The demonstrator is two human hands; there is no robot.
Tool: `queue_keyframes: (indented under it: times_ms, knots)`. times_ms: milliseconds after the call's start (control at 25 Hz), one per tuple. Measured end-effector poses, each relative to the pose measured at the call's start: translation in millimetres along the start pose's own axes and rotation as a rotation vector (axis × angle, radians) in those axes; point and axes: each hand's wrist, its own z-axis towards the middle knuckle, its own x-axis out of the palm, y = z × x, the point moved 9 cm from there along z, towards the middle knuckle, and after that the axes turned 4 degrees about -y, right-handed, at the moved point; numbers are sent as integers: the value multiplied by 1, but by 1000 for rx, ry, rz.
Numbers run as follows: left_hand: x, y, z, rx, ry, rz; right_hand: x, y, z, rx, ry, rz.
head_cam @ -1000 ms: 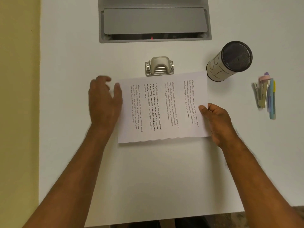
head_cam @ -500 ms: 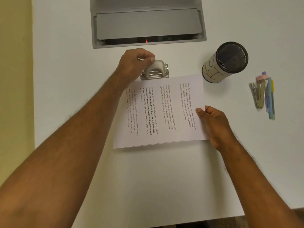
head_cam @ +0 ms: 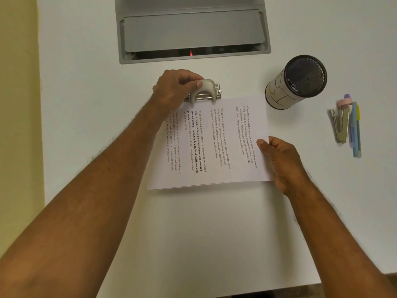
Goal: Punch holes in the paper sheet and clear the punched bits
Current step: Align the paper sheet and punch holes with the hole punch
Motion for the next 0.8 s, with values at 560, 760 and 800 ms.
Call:
queue_keyframes:
  times_ms: [560, 760, 800]
  knots:
    - [1, 0, 0, -28, 8, -26, 4, 12, 12, -26, -16, -10]
    - [1, 1, 1, -33, 5, -32, 4, 13, 16, -28, -19, -27]
    - [1, 1, 1, -32, 2, -31, 4, 12, 17, -29, -21, -27]
